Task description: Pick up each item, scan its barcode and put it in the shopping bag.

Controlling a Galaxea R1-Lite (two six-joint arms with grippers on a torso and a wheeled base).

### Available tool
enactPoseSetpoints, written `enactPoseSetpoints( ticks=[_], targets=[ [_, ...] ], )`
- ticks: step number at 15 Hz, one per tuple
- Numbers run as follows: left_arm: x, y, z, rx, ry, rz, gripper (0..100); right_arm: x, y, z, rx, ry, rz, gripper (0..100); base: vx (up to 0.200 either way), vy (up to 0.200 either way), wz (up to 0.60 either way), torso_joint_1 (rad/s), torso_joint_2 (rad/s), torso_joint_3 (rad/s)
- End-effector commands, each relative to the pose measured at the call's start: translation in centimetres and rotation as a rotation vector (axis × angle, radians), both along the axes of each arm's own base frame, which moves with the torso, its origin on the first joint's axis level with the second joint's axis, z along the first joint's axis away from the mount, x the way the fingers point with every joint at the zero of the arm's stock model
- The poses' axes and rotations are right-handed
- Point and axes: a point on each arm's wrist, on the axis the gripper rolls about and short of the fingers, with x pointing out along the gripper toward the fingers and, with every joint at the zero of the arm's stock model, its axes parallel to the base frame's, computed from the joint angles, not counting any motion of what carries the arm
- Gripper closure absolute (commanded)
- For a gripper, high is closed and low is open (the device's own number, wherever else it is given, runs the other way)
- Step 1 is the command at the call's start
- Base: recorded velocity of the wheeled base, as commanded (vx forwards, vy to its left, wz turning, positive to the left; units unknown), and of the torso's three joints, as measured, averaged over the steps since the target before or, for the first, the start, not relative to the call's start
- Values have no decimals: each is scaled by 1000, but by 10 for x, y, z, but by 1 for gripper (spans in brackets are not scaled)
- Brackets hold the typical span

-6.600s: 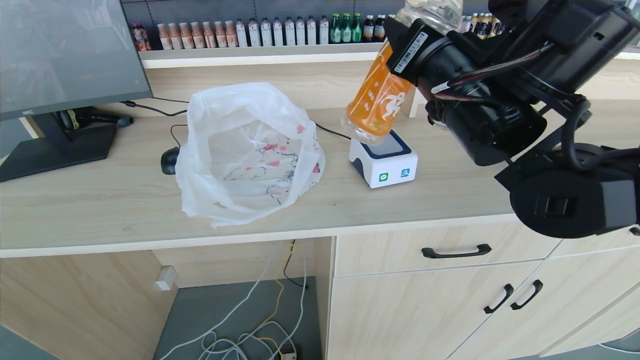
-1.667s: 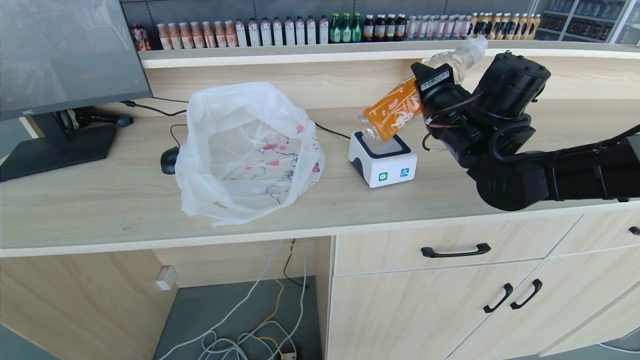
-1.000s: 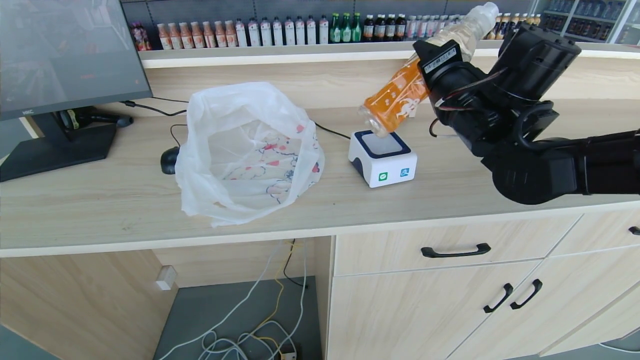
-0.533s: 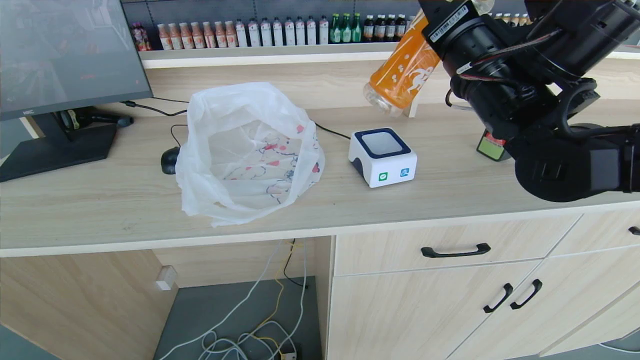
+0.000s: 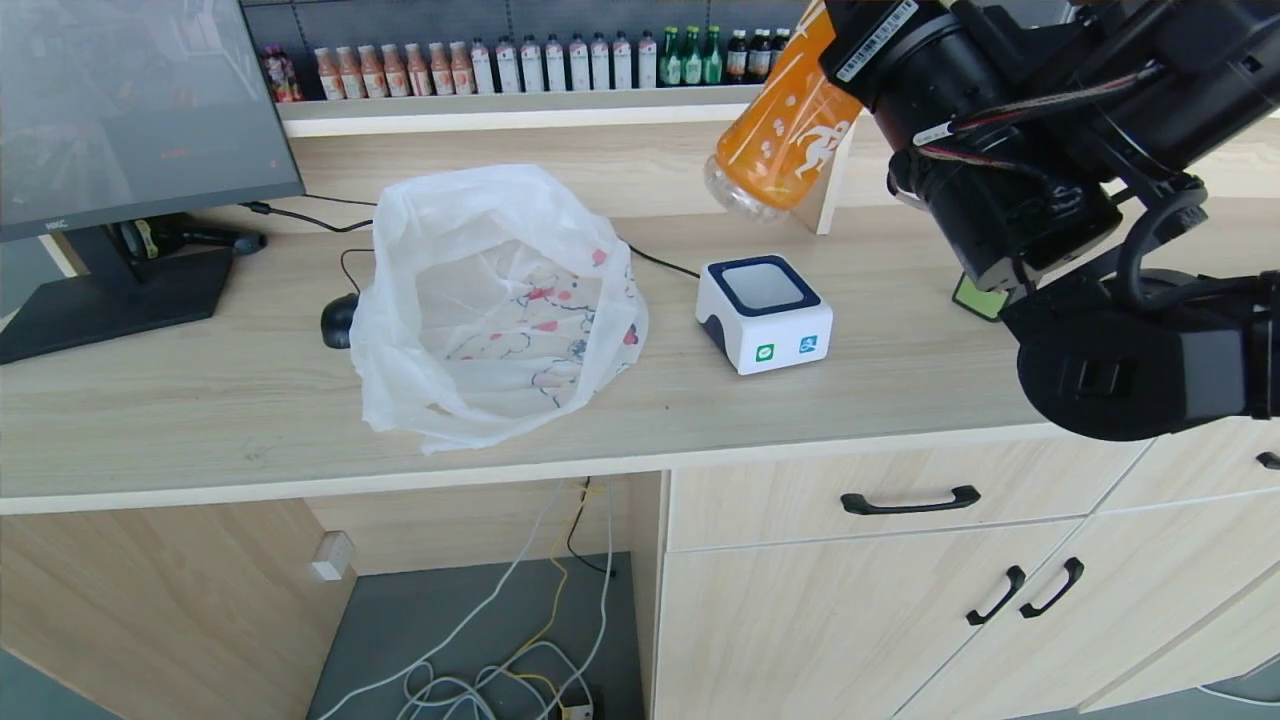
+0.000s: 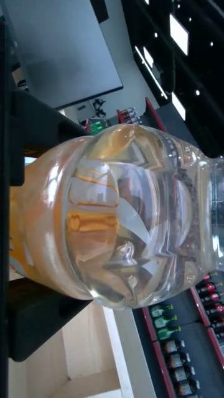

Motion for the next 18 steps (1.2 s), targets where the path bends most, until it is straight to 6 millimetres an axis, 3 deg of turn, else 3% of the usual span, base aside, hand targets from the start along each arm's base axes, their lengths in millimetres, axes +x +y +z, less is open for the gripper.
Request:
enactPoseSetpoints(
  ticks=[1, 8, 18],
  targets=[
    [0, 0, 0, 0, -1, 0, 0, -3, 0, 2, 1, -4, 2, 100, 0, 0, 0, 0, 0, 0],
    [0, 0, 0, 1, -1, 0, 0, -1, 1, -3, -25, 2, -12, 100, 0, 0, 0, 0, 0, 0],
    [0, 0, 0, 0, -1, 0, 0, -1, 1, -3, -26, 2, -13, 100, 0, 200, 0, 2, 4, 2]
  ],
)
